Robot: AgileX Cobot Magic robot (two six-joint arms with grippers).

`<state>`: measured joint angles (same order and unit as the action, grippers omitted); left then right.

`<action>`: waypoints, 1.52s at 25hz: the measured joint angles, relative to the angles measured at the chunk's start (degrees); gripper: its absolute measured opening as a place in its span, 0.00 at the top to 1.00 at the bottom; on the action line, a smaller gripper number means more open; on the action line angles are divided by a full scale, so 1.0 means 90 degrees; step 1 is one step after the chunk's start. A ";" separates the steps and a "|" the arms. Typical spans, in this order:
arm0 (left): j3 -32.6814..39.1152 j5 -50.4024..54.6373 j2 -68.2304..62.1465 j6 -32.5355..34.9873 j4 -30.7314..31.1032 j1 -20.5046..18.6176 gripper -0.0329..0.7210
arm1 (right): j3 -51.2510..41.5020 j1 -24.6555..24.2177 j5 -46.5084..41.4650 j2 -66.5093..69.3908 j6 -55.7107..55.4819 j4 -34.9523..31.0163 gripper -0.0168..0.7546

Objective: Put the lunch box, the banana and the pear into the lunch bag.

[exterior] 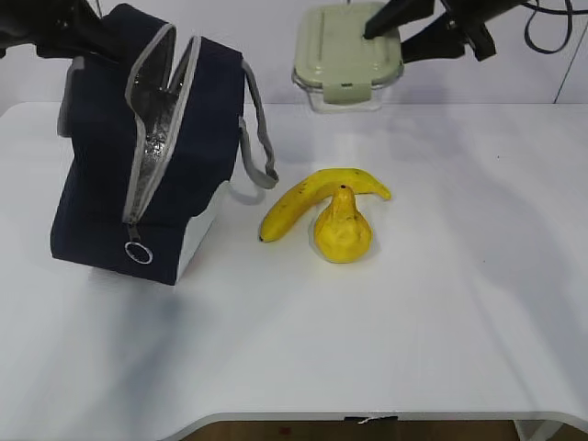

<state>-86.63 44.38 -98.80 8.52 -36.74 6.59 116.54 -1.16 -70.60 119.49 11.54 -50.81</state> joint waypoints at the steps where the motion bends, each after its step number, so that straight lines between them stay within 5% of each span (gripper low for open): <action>1: -0.0094 0.0025 0.0000 -0.0088 0.0109 0.0067 0.96 | 0.0121 0.0092 -0.0015 0.0000 -0.0047 -0.0072 0.48; 18: -0.0250 0.0025 0.0023 -0.0572 0.0320 0.0588 0.96 | 0.0770 0.1349 -0.0105 0.0004 -0.0501 -0.0527 0.48; 27: -0.0250 -0.0105 0.0023 -0.0634 0.0095 0.0618 0.96 | 0.0770 0.1613 -0.0105 0.0378 -0.0805 0.0683 0.48; 38: -0.0250 -0.0166 0.0023 -0.0647 -0.0385 0.0718 0.96 | 0.0770 0.2240 0.0124 0.0857 -0.0817 0.0711 0.48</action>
<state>-88.88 42.88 -98.60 2.69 -40.21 13.05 123.46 19.00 -69.48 127.20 4.19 -44.41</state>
